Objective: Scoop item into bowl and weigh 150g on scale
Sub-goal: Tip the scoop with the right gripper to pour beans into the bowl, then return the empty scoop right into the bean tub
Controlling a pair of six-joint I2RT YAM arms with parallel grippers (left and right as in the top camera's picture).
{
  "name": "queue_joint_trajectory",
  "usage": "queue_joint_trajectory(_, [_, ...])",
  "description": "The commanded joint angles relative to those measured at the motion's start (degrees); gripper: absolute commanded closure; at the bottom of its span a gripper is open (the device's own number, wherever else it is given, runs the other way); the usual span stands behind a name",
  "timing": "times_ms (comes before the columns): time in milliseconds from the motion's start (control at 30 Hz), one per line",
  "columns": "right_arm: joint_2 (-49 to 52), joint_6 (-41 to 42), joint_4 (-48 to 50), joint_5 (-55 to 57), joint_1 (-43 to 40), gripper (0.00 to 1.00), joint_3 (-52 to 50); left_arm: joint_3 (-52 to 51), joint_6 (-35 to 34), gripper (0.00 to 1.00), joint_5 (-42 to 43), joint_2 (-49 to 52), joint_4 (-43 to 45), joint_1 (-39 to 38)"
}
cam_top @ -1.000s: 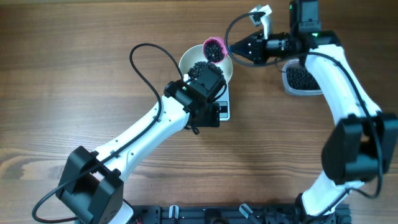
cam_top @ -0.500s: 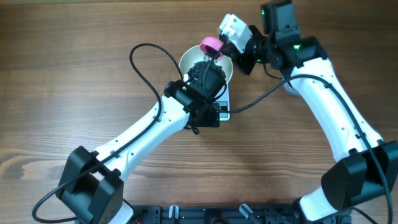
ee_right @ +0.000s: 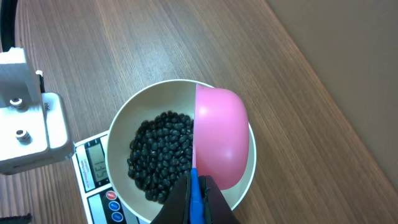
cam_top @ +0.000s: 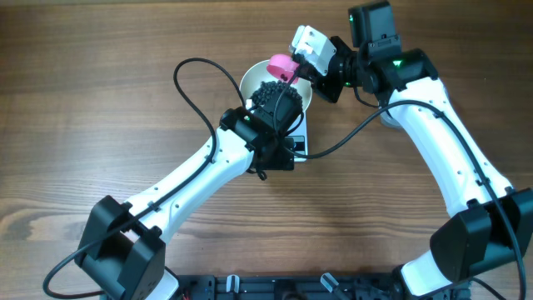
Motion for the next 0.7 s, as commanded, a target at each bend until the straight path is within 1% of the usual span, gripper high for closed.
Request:
queue_joint_trajectory(0, [-0.52, -0.72, 0.28, -1.92, -0.11, 0.96, -0.26, -0.35, -0.57, 0.0, -1.16, 0.44, -0.02, -0.26])
queue_joint_trajectory(67, [-0.55, -0.39, -0.11, -0.52, -0.17, 0.96, -0.26, -0.35, -0.57, 0.0, -1.16, 0.44, -0.02, -0.26])
queue_joint_trajectory(100, [-0.55, 1.29, 0.42, -0.44, -0.35, 0.96, -0.26, -0.35, -0.57, 0.0, -1.16, 0.44, -0.04, -0.26])
queue_joint_trajectory(167, [-0.55, 13.62, 4.04, -0.87, -0.48, 0.96, -0.26, -0.35, -0.57, 0.0, -1.16, 0.44, -0.02, -0.26])
queue_joint_trajectory(200, [-0.55, 17.9, 4.94, -0.83, -0.5, 0.96, -0.26, -0.35, -0.57, 0.0, -1.16, 0.44, -0.02, -0.26])
queue_joint_trajectory(233, [-0.55, 18.8, 4.98, -0.81, -0.61, 0.96, -0.26, -0.35, -0.57, 0.0, -1.16, 0.44, -0.02, -0.26])
queue_joint_trajectory(300, [-0.55, 18.8, 4.79, -1.51, -0.74, 0.96, -0.26, -0.35, -0.57, 0.0, -1.16, 0.44, -0.02, -0.26])
queue_joint_trajectory(333, [-0.55, 18.38, 4.63, -4.13, -0.61, 0.96, -0.26, -0.35, -0.57, 0.0, -1.16, 0.44, -0.02, -0.26])
queue_joint_trajectory(433, [-0.57, 9.9, 1.92, -10.43, -0.59, 0.96, -0.26, -0.35, -0.57, 0.0, -1.16, 0.44, -0.02, -0.26])
queue_joint_trajectory(467, [-0.55, 8.28, 1.07, -9.68, -0.59, 0.96, -0.26, -0.35, -0.57, 0.0, -1.16, 0.44, -0.02, -0.26])
queue_joint_trajectory(667, [-0.55, 6.99, 0.63, -4.28, -0.59, 0.96, -0.26, -0.35, -0.57, 0.0, -1.16, 0.44, -0.02, -0.26])
